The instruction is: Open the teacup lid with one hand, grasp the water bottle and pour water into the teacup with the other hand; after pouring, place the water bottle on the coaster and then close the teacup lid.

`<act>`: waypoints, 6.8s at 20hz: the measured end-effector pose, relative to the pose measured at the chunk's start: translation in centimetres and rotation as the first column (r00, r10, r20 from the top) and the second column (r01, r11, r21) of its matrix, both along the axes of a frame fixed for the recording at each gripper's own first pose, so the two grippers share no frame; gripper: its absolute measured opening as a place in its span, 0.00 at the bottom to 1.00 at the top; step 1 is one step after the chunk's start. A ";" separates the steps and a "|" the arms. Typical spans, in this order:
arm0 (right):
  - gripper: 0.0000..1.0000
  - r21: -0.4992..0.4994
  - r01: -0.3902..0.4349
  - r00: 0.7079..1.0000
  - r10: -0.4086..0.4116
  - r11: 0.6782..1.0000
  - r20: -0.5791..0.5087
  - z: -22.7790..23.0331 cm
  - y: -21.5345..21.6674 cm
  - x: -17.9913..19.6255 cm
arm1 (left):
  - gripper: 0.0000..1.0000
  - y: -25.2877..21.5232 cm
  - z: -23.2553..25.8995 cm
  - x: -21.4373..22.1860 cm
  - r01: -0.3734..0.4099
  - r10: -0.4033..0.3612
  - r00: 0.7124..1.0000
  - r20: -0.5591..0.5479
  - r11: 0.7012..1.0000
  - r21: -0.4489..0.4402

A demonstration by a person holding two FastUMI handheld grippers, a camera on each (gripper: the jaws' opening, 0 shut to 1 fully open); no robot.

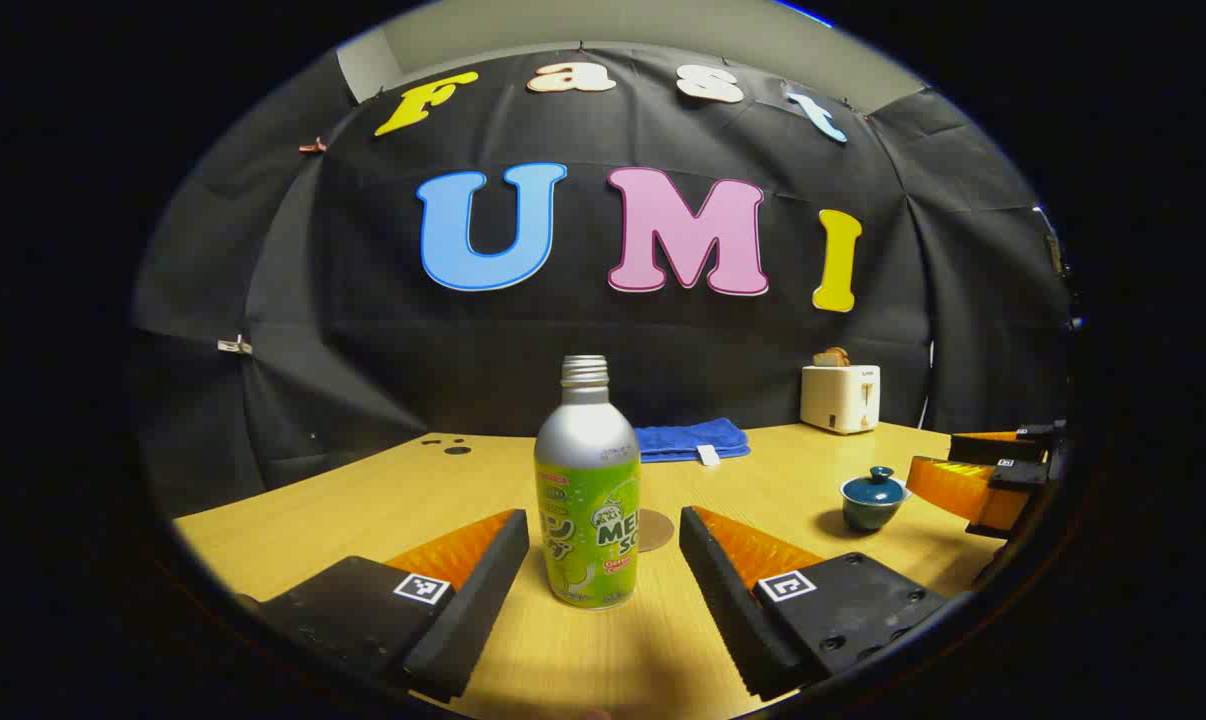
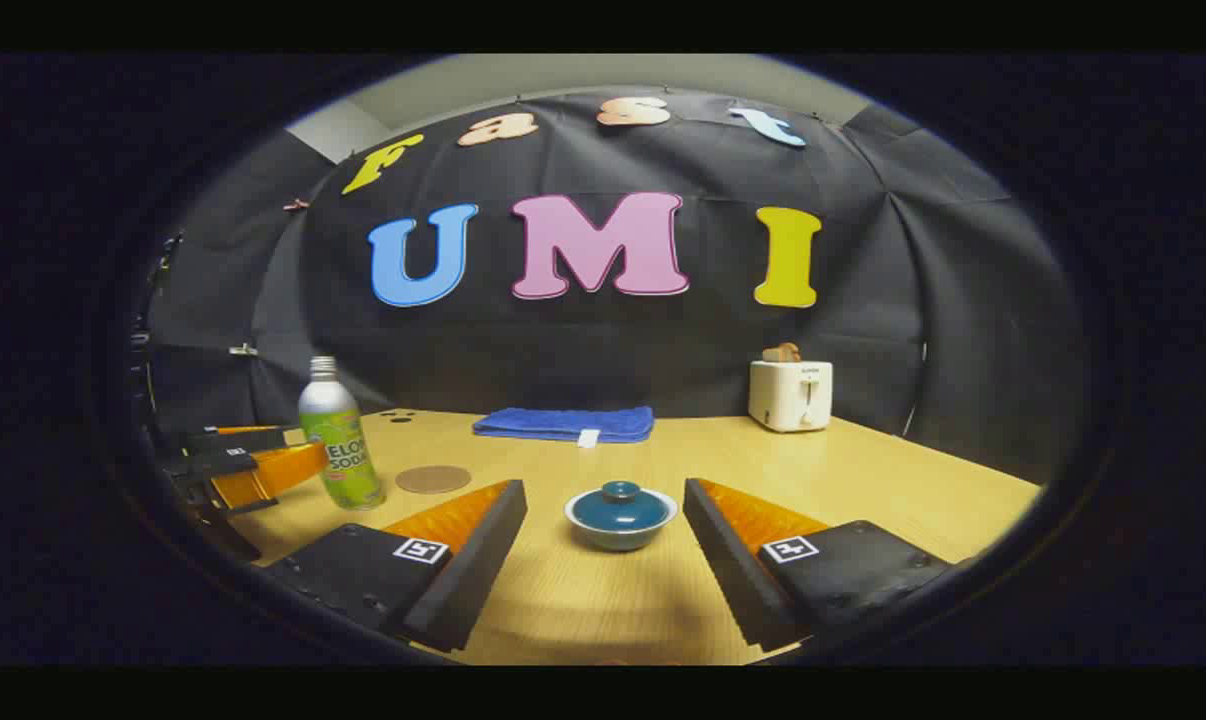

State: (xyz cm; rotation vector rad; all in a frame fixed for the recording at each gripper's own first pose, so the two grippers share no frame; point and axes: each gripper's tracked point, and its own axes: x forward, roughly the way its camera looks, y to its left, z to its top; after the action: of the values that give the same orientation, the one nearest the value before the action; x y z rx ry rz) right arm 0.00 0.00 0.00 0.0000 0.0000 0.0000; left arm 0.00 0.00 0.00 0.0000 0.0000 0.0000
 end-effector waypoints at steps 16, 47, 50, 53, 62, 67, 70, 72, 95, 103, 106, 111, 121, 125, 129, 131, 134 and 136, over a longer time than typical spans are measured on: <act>0.98 -0.004 0.015 1.000 -0.015 1.000 0.003 -0.3 0.2 0.8 | 0.96 0.0 0.0 0.1 -0.007 0.007 1.000 0.003 1.000 0.001; 0.83 -0.012 -0.012 0.977 0.009 1.000 -0.212 -3.9 -0.3 8.2 | 0.96 -1.0 -0.2 0.4 0.060 -0.060 0.998 0.007 0.998 0.001; 0.71 -0.018 -0.009 0.977 0.005 1.000 -0.212 -3.9 -0.3 8.7 | 0.96 -1.1 -0.1 0.5 0.060 -0.060 0.998 0.008 0.998 0.001; 0.62 -0.013 -0.025 0.973 0.021 1.000 -0.228 -4.0 0.0 9.0 | 0.96 -1.0 -0.2 0.4 0.059 -0.059 0.998 0.008 0.998 0.000; 0.33 -0.022 -0.024 0.974 0.019 0.999 -0.225 -3.9 -0.2 9.0 | 0.97 -0.9 -0.1 0.4 0.051 -0.051 0.999 0.007 0.999 0.000; 0.29 -0.027 -0.051 0.978 0.044 0.998 -0.205 -3.6 0.1 8.9 | 0.97 -0.7 -0.1 0.4 0.039 -0.039 0.999 0.005 0.999 0.000; 0.29 -0.034 -0.061 0.980 0.053 0.998 -0.194 -3.3 0.3 8.9 | 0.96 -0.6 -0.2 0.5 0.037 -0.037 0.999 0.005 0.999 -0.001; 0.29 -0.008 -0.072 0.979 0.069 0.997 -0.193 -3.0 0.6 8.9 | 0.97 -0.6 -0.2 0.5 0.032 -0.032 0.999 0.004 0.999 -0.001; 0.33 0.048 0.018 0.996 -0.014 0.999 -0.091 -1.3 -8.1 3.8 | 0.97 0.9 -0.1 7.5 -0.040 0.040 0.999 0.002 0.999 -0.002; 0.32 -0.005 0.014 1.000 -0.014 1.000 -0.006 -0.2 -7.8 3.2 | 0.83 1.0 -0.2 7.9 -0.051 0.051 0.999 0.001 0.999 -0.002; 0.29 -0.004 0.015 1.000 -0.015 1.000 -0.006 0.0 -8.0 3.2 | 0.80 0.0 -0.1 8.0 -0.010 0.010 1.000 0.000 1.000 0.005; 0.29 -0.004 0.027 1.000 -0.027 1.000 -0.009 -0.1 -9.0 3.7 | 0.80 -3.1 0.3 8.3 0.037 -0.037 0.999 -0.001 0.985 0.169; 0.29 -0.005 0.027 1.000 -0.027 1.000 -0.006 0.0 -10.5 3.7 | 0.80 -8.7 0.8 9.3 0.186 -0.184 0.981 -0.067 0.760 0.623; 0.29 -0.005 0.037 0.999 -0.037 0.999 -0.006 0.0 -11.5 3.7 | 0.80 -11.6 -0.4 10.2 0.262 -0.256 0.957 -0.136 0.559 0.787; 0.24 -0.004 0.031 0.999 -0.031 1.000 -0.007 0.0 -12.2 3.7 | 0.80 -13.6 -1.3 10.8 0.295 -0.300 0.936 -0.186 0.373 0.880; 0.28 -0.004 0.029 1.000 -0.029 1.000 -0.007 0.1 -12.4 3.6 | 0.80 -14.5 -1.5 11.1 0.304 -0.311 0.927 -0.210 0.297 0.905; 0.29 -0.005 0.029 1.000 -0.029 1.000 -0.006 0.0 -12.4 3.7 | 0.80 -14.3 -2.3 11.7 0.326 -0.269 0.924 -0.270 0.193 0.925; 0.29 -0.006 0.029 1.000 -0.029 1.000 -0.005 0.1 -12.4 3.6 | 0.80 -14.4 -2.6 11.8 0.334 -0.263 0.919 -0.296 0.114 0.936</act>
State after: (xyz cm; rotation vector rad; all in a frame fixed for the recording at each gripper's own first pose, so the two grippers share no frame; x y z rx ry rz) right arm 3.65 -12.38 0.06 -0.0060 0.0052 -0.0287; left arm 11.78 -14.36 -2.64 1.3900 0.0612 -0.4374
